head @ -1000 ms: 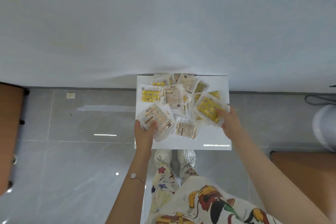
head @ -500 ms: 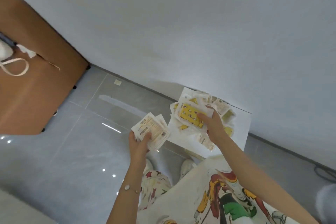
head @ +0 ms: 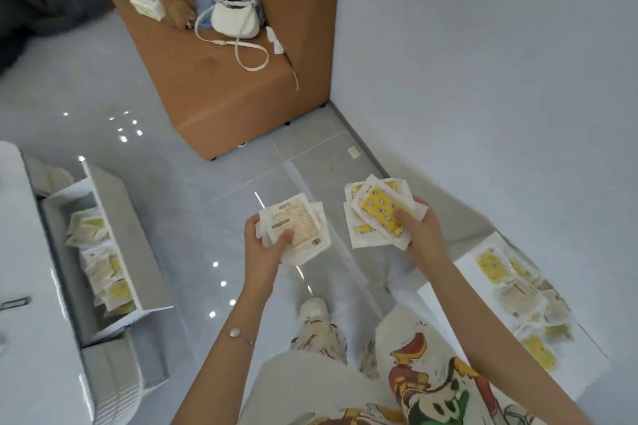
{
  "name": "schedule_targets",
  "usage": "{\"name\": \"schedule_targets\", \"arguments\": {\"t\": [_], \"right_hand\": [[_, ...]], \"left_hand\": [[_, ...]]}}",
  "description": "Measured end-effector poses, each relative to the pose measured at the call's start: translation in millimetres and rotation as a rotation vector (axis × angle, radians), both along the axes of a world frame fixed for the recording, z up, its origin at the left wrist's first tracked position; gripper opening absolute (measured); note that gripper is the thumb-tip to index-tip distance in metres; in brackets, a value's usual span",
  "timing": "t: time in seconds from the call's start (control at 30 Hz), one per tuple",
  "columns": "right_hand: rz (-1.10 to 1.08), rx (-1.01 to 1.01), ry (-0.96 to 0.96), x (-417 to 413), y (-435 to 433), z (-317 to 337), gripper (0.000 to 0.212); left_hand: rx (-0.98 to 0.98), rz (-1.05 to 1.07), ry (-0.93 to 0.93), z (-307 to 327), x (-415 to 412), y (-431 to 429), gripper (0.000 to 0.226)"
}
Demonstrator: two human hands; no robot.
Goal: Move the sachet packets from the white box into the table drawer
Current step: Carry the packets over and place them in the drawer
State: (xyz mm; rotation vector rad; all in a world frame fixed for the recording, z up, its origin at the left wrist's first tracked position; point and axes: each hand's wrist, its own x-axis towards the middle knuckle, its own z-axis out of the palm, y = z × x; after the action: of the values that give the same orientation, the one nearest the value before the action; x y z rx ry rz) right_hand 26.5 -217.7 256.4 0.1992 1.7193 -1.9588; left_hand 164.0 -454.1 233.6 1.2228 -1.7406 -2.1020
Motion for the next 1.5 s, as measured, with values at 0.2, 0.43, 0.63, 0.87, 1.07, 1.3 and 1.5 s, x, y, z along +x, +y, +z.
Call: {"name": "schedule_targets", "arguments": {"t": [0.2,0.43,0.63,0.87,1.07,1.3,1.5], "right_hand": [[0.172,0.042,-0.025,-16,-107,-3,0.04],[0.419,0.07,-0.067,-37,-234,0,0.031],[0.633,0.063,-0.022,-57,-340,-1,0.018],[0.904,0.057,0.046,-72,-448,7,0.033],[1.131,0.062,0.073,-64,-528,2,0.036],[1.221,0.072,0.024,-36,-622,-10,0.034],[1.301,0.127,0.041,-3,-714,-20,0.033]], "left_hand": [[-0.033,0.195,0.029,9,27,-82,0.051],[-0.05,0.435,0.037,9,51,-159,0.055],[-0.08,0.653,0.03,4,61,-223,0.055],[-0.069,0.928,-0.022,6,62,-279,0.058],[-0.027,1.117,-0.007,-1,71,-302,0.061],[-0.06,1.247,-0.039,-13,97,-339,0.057],[-0.007,1.381,-0.013,-30,129,-395,0.061]]}}
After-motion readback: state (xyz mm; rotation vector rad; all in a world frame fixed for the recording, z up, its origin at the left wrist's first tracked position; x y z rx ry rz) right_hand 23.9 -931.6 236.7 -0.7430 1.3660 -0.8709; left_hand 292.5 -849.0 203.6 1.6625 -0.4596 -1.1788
